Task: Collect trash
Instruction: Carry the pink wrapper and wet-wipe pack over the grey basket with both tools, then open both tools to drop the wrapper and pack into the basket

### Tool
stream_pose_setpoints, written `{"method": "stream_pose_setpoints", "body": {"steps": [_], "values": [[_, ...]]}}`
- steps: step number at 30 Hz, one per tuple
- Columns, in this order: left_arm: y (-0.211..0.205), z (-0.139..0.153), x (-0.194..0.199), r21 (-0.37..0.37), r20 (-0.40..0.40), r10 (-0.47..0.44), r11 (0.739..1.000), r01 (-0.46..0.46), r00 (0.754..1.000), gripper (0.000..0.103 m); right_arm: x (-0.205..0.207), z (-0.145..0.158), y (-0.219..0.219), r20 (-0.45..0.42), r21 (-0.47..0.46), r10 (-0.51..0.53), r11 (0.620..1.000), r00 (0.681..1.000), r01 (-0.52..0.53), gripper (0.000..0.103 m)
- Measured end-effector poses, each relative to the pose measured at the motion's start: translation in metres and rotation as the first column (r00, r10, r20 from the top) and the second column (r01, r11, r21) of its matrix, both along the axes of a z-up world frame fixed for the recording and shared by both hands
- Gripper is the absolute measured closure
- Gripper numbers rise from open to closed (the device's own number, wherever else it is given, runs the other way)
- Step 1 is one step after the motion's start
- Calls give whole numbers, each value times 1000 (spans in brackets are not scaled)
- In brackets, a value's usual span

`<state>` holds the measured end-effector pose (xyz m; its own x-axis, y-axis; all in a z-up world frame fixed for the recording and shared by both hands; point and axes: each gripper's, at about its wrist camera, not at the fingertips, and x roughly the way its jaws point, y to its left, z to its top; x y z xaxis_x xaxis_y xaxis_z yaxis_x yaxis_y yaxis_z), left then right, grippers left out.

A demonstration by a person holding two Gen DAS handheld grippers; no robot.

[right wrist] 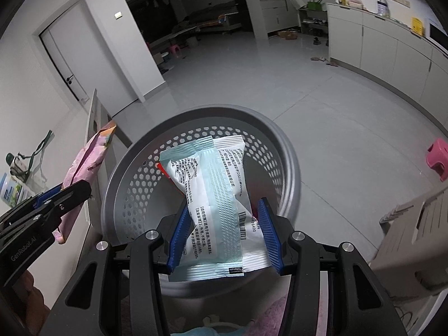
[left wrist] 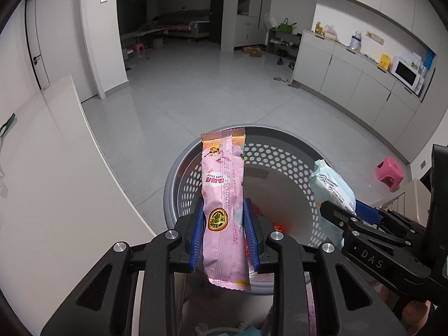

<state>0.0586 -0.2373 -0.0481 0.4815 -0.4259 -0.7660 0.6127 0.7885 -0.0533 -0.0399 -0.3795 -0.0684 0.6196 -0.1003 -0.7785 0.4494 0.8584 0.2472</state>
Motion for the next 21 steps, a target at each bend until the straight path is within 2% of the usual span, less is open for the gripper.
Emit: {"method": "stream_pose_setpoints", "body": {"steps": [11, 14, 16, 17, 21], "values": [[-15, -4, 2, 46, 41, 46, 998, -48, 998, 70, 16, -7, -10, -10, -5, 43, 999, 999, -43, 56], [-15, -4, 4, 47, 42, 56, 997, -58, 998, 57, 13, -6, -10, -7, -14, 43, 999, 999, -43, 53], [-13, -4, 0, 46, 52, 58, 997, -61, 997, 43, 12, -4, -9, 0, -20, 40, 999, 999, -40, 43], [-13, -3, -1, 44, 60, 60, 997, -62, 996, 42, 11, -3, -9, 7, -23, 37, 999, 999, -36, 40], [-10, 0, -4, 39, 69, 59, 997, -62, 996, 42, 8, 1, -7, 15, -26, 32, 999, 999, -31, 40]]}}
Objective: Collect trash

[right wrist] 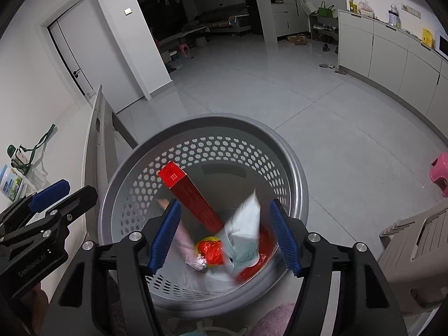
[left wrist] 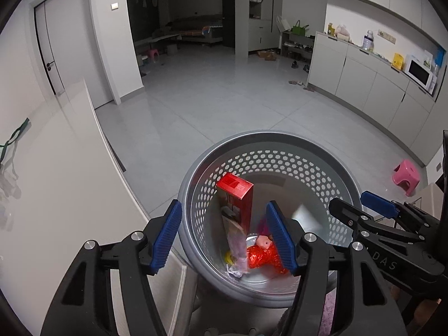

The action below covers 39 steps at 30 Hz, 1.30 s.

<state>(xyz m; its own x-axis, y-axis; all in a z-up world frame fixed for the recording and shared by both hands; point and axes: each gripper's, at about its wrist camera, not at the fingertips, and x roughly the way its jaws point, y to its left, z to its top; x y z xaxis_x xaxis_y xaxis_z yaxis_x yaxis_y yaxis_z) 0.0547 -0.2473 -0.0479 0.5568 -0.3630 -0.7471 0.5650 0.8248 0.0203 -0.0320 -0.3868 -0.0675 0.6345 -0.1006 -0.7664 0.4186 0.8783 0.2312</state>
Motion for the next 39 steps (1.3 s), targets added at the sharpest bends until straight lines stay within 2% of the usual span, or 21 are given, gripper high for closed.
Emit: {"method": "stream_pose_setpoints", "body": {"steps": [6, 21, 32, 39], "values": [[10, 3, -3, -5, 25, 19, 1000, -19, 1000, 39, -4, 3, 4, 1, 2, -7, 1000, 1000, 7, 40], [24, 15, -8, -16, 55, 73, 997, -72, 996, 10, -14, 13, 11, 5, -15, -11, 1000, 1000, 11, 37], [29, 21, -14, -19, 69, 89, 996, -88, 994, 7, -23, 16, 14, 20, -19, -24, 1000, 1000, 24, 37], [31, 23, -15, -18, 63, 100, 995, -99, 993, 7, -25, 18, 16, 27, -27, -28, 999, 999, 29, 33]]}}
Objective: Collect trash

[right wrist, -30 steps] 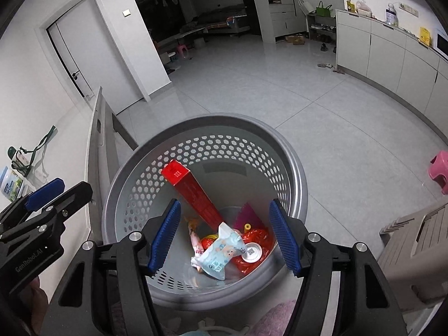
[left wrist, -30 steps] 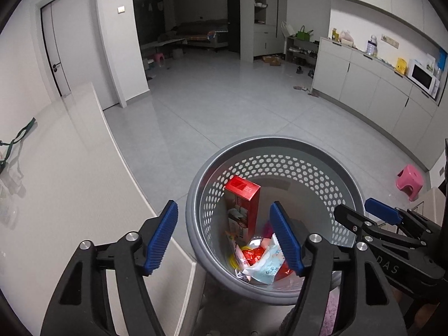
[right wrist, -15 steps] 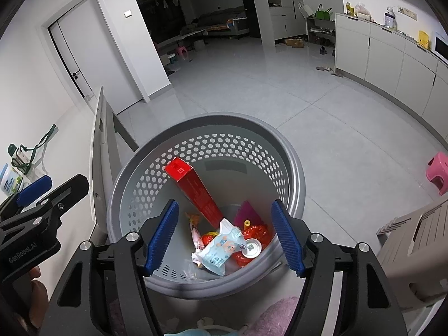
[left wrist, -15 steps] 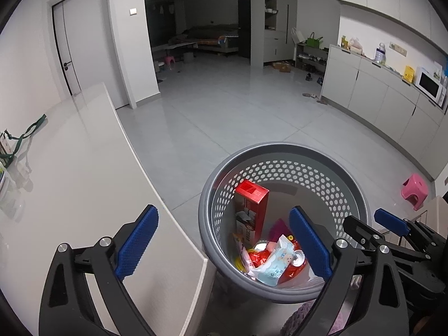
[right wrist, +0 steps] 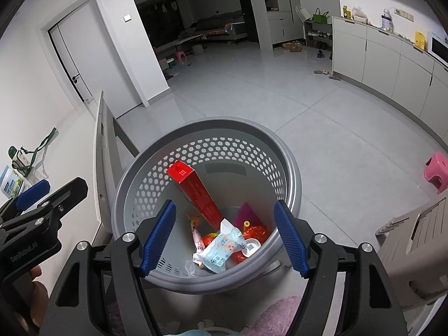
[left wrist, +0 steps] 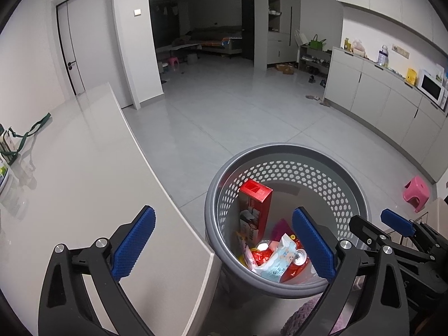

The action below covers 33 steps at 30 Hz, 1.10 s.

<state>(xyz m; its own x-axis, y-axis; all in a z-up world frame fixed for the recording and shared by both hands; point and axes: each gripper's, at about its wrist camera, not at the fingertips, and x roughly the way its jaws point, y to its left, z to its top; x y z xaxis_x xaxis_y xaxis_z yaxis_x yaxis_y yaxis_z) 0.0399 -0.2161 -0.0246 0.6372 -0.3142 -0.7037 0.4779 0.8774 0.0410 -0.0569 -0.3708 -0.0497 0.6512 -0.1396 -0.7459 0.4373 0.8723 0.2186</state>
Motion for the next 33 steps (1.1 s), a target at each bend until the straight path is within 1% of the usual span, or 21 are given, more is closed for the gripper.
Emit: {"method": "stream_pose_setpoints", "body": {"steps": [10, 26, 33], "values": [[-2, 2, -2, 15, 12, 21, 1000, -21, 1000, 6, -1, 4, 3, 3, -7, 2, 1000, 1000, -2, 31], [-1, -3, -1, 30, -13, 11, 999, -10, 1000, 6, -5, 10, 5, 15, -18, -1, 1000, 1000, 2, 31], [1, -5, 1, 37, -16, 22, 999, -22, 1000, 6, -5, 10, 6, 14, -19, -1, 1000, 1000, 2, 31]]}}
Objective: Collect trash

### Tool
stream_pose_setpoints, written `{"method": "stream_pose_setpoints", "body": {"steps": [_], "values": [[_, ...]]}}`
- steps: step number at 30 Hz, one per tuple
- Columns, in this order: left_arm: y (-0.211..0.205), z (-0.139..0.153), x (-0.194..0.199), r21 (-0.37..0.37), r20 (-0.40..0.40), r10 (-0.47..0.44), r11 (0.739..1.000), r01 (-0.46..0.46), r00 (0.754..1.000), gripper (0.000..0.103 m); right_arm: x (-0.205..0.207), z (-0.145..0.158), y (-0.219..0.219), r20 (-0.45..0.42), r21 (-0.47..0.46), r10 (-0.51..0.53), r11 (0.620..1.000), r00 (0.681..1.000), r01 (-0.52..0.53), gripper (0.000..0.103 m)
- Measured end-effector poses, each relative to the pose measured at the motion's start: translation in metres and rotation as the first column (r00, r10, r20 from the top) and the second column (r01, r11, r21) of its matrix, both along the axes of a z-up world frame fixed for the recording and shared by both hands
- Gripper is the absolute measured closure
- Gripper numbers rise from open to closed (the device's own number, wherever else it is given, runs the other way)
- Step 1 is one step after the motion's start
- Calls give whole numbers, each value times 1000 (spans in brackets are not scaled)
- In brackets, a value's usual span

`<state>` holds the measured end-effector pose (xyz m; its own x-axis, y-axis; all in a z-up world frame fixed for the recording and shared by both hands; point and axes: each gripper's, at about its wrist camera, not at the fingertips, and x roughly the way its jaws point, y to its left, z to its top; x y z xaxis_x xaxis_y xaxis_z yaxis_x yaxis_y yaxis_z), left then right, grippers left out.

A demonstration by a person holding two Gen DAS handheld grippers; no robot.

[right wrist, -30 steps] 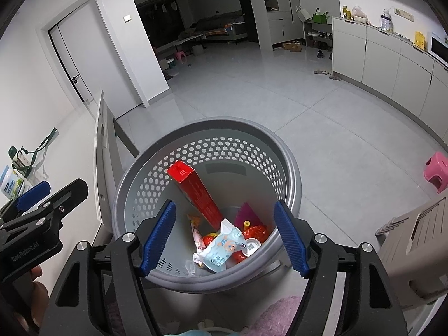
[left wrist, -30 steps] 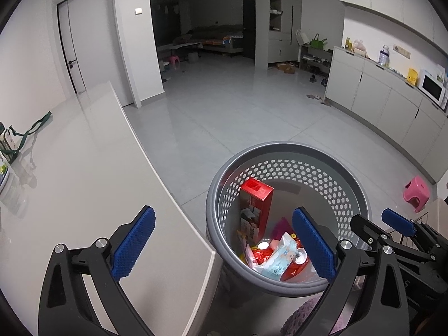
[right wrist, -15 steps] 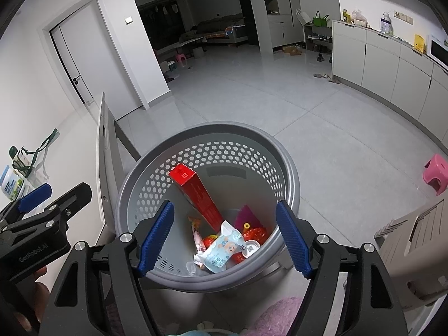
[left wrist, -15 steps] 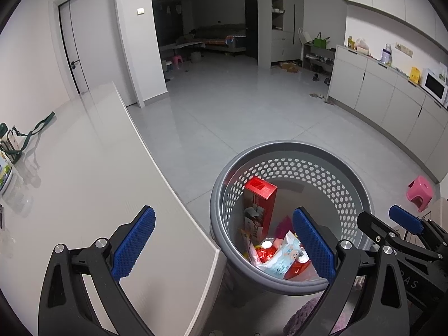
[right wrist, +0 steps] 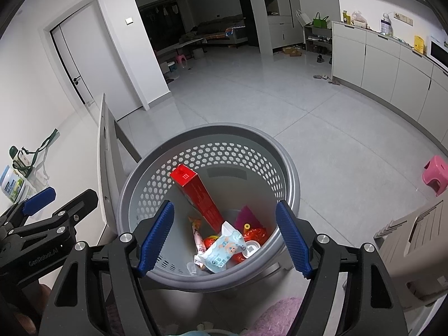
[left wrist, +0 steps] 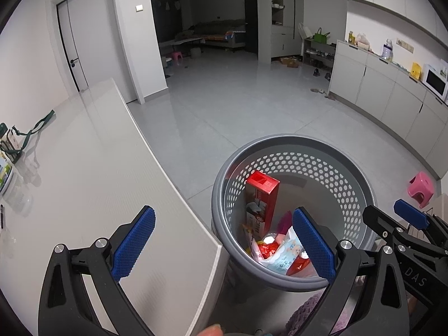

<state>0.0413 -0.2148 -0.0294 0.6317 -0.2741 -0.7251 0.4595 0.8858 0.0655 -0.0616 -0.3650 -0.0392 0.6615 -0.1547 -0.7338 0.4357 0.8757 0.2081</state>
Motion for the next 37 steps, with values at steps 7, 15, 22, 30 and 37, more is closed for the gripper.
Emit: {"method": "stream_pose_setpoints", "body": {"steps": [7, 15, 22, 30, 37], "values": [[2, -1, 1, -1, 4, 4, 1000, -4, 1000, 6, 1, -1, 3, -2, -2, 7, 1000, 1000, -7, 31], [2, -1, 2, -1, 4, 5, 1000, -5, 1000, 6, 1, -1, 3, 0, -1, 5, 1000, 1000, -5, 31], [3, -1, 2, -3, 4, 5, 1000, -5, 1000, 6, 2, -1, 6, -2, -3, 9, 1000, 1000, -9, 31], [3, 2, 1, -4, 11, 8, 1000, -8, 1000, 6, 3, 0, 7, -1, -2, 6, 1000, 1000, -6, 31], [3, 3, 0, -1, 11, 12, 1000, -12, 1000, 6, 3, 0, 6, 0, 1, 5, 1000, 1000, -5, 31]]}}
